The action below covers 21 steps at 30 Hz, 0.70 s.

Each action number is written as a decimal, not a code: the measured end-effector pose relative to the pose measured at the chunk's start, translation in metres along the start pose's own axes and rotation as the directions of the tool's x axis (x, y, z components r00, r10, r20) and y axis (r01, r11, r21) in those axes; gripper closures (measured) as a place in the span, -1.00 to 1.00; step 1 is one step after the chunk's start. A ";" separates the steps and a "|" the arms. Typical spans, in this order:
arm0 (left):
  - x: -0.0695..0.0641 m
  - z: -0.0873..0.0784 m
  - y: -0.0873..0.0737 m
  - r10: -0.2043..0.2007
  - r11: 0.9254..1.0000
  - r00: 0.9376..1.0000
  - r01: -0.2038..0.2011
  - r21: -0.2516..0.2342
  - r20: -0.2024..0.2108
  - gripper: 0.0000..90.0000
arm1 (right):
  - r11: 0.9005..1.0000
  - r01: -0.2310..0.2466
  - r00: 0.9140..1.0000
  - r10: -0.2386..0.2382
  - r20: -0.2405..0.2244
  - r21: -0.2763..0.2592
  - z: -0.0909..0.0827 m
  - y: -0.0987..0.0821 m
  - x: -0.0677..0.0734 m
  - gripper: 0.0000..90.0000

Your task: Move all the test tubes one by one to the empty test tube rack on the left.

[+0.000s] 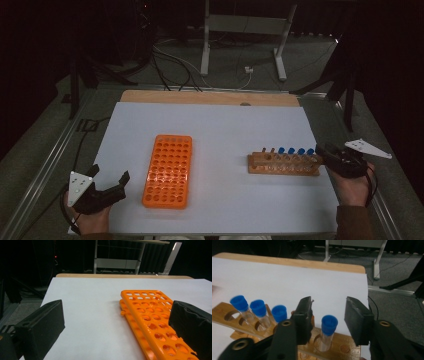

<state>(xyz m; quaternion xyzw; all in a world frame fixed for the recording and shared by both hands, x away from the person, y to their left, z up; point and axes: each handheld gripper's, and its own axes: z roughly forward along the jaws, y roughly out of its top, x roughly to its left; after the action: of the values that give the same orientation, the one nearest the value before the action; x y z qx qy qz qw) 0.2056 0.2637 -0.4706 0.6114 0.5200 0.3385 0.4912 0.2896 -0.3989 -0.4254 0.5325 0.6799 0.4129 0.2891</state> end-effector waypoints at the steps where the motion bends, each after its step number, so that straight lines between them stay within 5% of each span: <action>1: 0.000 0.000 0.000 0.001 1.000 1.000 -0.001 0.000 0.000 -0.97 | 1.000 -0.002 1.000 0.002 0.005 0.009 0.001 -0.001 0.000 0.35; 21: 0.000 0.001 -0.001 0.002 1.000 1.000 -0.002 0.004 0.005 -0.97 | 0.994 0.031 0.999 -0.033 0.016 0.109 0.020 -0.018 0.006 0.69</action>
<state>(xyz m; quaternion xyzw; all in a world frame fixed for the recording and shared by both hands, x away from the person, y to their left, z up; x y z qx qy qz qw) 0.2066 0.2631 -0.4715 0.6137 0.5187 0.3365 0.4910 0.2961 -0.3900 -0.4505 0.5403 0.7071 0.3660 0.2724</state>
